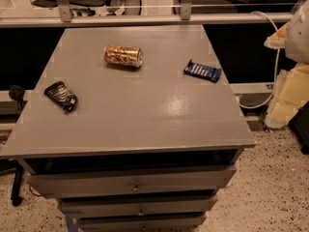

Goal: Place orange can upright

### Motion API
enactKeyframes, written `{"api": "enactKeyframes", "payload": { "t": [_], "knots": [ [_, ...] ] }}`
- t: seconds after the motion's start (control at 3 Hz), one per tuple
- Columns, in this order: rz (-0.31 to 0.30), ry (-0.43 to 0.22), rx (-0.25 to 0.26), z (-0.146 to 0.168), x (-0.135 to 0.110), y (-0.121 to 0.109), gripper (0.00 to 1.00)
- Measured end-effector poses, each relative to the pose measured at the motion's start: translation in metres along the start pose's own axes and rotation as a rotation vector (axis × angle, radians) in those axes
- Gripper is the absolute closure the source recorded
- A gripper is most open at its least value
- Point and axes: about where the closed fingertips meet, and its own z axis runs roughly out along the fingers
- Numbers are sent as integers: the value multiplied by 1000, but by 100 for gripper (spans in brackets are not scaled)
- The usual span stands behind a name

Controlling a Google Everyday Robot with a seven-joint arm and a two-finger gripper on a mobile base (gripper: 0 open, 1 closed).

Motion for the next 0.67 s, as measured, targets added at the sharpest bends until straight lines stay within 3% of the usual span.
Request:
{"api": "enactKeyframes", "payload": {
  "t": [0.67],
  "knots": [
    [-22,-36,10,5,-13,-7,0]
  ]
}}
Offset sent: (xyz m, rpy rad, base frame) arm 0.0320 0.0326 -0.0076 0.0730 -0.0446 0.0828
